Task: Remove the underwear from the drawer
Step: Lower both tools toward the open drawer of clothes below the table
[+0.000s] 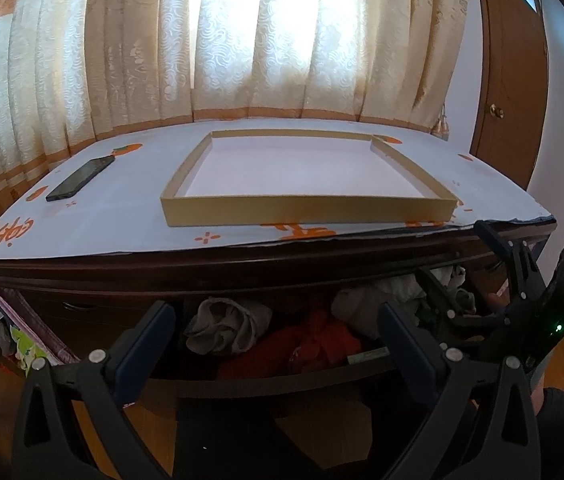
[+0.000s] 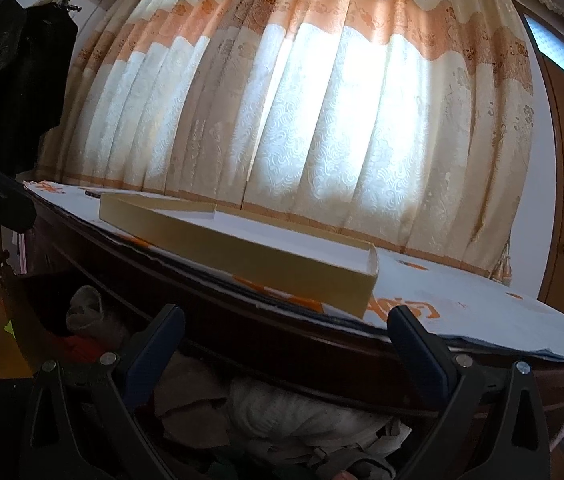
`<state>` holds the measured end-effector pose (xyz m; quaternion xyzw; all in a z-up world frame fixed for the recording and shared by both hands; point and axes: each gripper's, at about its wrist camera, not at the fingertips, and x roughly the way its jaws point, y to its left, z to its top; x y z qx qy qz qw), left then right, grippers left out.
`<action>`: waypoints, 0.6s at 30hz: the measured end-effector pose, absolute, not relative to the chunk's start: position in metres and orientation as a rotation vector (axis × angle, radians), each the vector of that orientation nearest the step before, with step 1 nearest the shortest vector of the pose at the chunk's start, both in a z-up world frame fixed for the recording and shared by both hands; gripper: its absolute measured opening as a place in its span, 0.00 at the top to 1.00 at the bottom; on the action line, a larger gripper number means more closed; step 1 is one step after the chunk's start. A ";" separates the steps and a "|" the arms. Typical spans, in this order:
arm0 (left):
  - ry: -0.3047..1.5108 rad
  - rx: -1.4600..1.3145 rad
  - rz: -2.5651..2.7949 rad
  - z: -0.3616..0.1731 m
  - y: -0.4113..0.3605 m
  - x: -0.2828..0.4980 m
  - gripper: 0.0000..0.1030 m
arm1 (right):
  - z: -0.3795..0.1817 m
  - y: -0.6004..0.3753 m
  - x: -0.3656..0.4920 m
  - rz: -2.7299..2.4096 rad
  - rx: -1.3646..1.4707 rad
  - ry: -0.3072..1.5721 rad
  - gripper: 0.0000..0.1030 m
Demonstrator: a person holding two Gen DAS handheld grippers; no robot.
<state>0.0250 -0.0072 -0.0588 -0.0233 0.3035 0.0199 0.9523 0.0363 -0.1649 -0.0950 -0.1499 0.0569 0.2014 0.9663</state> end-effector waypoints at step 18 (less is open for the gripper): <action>0.633 -0.023 0.015 -0.060 -0.020 0.025 0.00 | -0.094 -0.163 0.021 0.421 -0.371 0.255 0.01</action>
